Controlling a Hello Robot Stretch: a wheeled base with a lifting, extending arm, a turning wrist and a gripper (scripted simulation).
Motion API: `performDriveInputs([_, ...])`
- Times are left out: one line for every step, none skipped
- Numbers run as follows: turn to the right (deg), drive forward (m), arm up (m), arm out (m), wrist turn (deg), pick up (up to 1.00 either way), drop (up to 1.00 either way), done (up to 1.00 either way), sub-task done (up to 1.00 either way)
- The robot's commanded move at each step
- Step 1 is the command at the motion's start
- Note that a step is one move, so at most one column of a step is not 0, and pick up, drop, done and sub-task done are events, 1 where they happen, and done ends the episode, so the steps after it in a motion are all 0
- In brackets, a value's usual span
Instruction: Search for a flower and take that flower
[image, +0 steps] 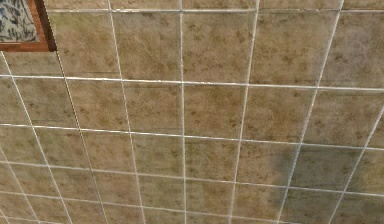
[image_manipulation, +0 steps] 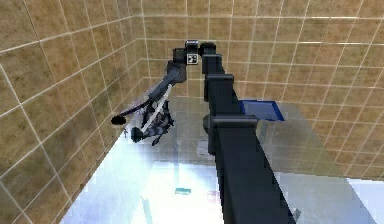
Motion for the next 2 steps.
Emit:
performDriveInputs([0.0, 0.0, 0.0, 0.0, 45.0, 0.0, 0.0, 0.0, 0.0])
performDriveInputs([0.0, 0.0, 0.0, 0.0, 45.0, 0.0, 0.0, 0.0, 0.0])
